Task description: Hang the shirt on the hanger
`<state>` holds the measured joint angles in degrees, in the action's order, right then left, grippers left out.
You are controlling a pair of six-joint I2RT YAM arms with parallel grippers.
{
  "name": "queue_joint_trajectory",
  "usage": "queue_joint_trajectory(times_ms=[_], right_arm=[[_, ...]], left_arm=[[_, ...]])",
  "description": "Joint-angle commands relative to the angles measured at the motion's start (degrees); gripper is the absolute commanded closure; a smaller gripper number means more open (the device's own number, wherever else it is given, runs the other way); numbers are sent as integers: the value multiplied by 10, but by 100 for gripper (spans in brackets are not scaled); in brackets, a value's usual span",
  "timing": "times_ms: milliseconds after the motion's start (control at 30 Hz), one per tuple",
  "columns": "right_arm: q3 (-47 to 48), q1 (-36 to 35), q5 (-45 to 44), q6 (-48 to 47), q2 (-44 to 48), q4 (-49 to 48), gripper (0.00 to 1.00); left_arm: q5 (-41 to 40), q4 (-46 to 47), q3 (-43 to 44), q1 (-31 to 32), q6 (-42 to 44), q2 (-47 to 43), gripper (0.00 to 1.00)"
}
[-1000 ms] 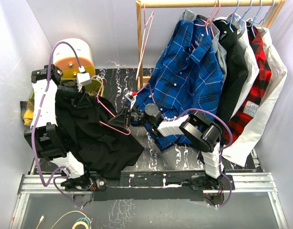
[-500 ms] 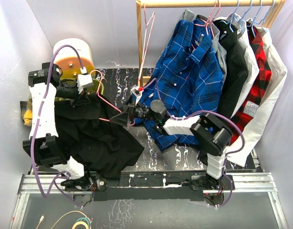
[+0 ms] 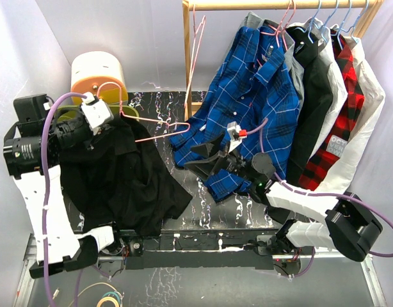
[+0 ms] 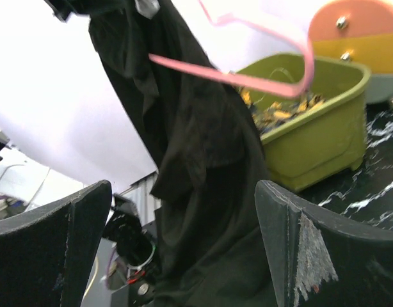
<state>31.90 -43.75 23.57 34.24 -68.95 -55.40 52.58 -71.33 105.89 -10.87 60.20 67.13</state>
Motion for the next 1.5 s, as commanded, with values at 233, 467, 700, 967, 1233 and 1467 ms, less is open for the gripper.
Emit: queue_joint_trajectory(times_ms=[233,467,700,967,1233,1467], right_arm=[[20,-77,-44,49,-91,-113,2],[106,-98,-30,80,-181,-132,9],[130,-100,-45,92,-219,-141,16],[146,-108,-21,106,-242,-129,58],[139,-113,-23,110,-252,-127,62],[129,-107,-54,118,-247,-119,92]], left_arm=[[38,16,33,-1,-74,-29,100],[29,1,33,-1,-60,-30,100],[26,-8,28,-1,-46,-32,100],[17,2,14,-1,-42,-35,100],[8,16,-7,-1,-41,-44,100],[-9,37,-37,-1,-38,-58,100]])
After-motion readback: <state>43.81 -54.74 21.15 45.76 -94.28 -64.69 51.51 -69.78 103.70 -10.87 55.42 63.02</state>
